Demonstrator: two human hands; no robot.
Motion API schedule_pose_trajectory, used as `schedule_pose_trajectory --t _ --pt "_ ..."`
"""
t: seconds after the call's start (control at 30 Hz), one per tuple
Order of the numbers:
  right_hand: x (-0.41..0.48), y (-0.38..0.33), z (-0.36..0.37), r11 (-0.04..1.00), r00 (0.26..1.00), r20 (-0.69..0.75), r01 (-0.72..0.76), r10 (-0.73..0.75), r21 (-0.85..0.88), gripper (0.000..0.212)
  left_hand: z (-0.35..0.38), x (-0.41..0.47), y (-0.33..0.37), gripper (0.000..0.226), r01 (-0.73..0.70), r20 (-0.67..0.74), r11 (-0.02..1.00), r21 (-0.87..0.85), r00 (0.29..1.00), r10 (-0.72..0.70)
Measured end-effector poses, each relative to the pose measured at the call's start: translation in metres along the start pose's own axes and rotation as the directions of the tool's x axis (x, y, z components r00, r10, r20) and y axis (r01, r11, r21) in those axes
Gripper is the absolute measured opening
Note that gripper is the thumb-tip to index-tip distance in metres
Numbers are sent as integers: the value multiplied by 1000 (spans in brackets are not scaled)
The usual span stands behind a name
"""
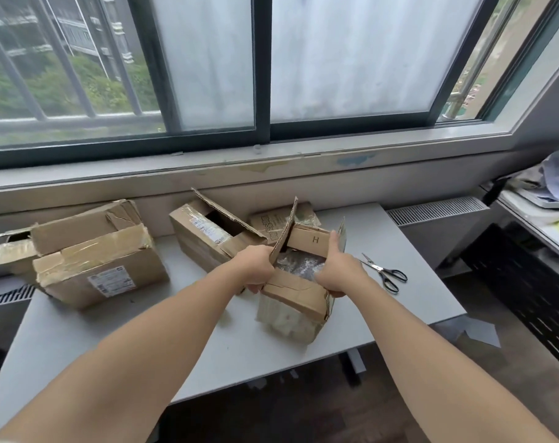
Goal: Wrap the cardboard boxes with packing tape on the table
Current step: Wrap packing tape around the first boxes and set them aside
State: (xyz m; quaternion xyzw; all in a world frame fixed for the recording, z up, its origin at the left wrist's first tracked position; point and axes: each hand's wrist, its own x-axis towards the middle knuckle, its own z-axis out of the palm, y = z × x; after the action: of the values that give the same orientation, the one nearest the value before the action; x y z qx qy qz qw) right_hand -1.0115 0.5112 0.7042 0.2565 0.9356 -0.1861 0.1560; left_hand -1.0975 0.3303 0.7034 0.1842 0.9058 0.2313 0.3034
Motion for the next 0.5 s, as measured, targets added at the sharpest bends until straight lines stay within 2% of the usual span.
schedule_pose_trajectory --t 0.13,0.23,0.3,0.37,0.43,0.5 --pt "-6 -14 -15 995 990 96 99 -100 21 35 -10 -6 -12 35 3 -6 1000 -14 1000 -3" --pt "-10 -22 -14 982 951 280 90 -134 163 38 -10 -17 -17 40 0 0 1000 29 1000 0" --pt "-14 -24 -13 970 892 415 89 -179 226 39 -10 -24 -22 45 -3 -1 1000 29 1000 3" --pt "-18 -25 -9 959 822 506 160 -260 232 35 -12 -32 -29 50 -10 -24 997 73 1000 12" --pt "-23 -27 -2 935 769 531 280 -355 220 27 -14 -42 -38 48 -13 -59 992 129 998 20" --pt "-29 -33 4 893 753 488 420 -441 159 20 -17 -53 -47 33 -4 -53 993 118 999 10"
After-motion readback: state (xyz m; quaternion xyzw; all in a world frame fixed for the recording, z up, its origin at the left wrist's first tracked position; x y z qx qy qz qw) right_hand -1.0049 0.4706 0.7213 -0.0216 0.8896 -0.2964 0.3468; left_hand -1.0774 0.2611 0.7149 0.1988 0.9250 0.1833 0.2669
